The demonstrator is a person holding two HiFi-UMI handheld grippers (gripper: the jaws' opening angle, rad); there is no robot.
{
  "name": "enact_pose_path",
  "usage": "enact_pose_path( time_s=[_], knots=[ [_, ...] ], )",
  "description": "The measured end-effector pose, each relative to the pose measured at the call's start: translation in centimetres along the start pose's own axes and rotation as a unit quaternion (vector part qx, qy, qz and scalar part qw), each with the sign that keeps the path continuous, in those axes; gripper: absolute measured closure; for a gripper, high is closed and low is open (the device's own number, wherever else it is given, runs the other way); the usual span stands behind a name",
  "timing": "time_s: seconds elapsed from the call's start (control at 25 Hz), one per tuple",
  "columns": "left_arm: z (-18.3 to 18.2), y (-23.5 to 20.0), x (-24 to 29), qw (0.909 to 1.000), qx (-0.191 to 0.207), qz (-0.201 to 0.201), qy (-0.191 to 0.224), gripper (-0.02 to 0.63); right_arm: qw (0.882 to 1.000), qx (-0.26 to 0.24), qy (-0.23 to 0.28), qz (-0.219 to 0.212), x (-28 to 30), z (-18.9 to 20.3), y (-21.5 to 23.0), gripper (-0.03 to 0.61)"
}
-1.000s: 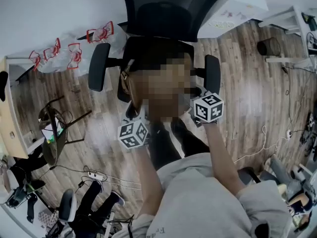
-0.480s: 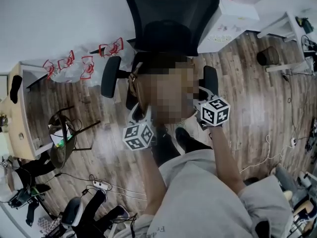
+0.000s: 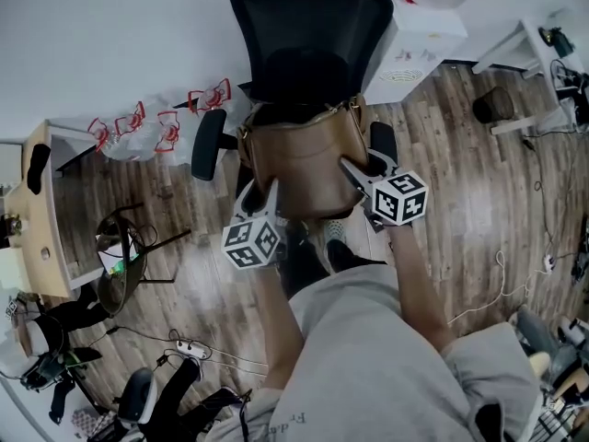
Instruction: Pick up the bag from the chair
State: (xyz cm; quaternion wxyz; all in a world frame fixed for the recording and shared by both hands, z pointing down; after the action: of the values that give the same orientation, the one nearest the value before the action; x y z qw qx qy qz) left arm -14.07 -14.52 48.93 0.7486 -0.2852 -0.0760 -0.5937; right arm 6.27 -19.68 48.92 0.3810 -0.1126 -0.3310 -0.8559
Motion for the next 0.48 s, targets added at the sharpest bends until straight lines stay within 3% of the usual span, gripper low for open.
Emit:
enact_pose_path(
  time_s=[0.48],
  knots=[
    [-4.5,3.3,-2.1,0.9982,0.046,0.018,0.036,0.446,0.998,-0.020,0.051,-0.012,-3.4,-4.1,-1.4,0.402]
  ],
)
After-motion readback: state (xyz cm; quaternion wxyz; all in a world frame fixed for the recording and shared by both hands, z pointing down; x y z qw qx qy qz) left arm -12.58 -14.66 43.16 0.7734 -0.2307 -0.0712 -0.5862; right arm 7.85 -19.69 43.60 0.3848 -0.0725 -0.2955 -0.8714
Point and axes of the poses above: the fingertips, and each gripper's own axes: x forward along the fingers, y to its right, z out of its underside, the point moved 2 cm from there along -x, backward along the fingers, and after that the axes turned 4 degrees about x, right-handed, at the moved point
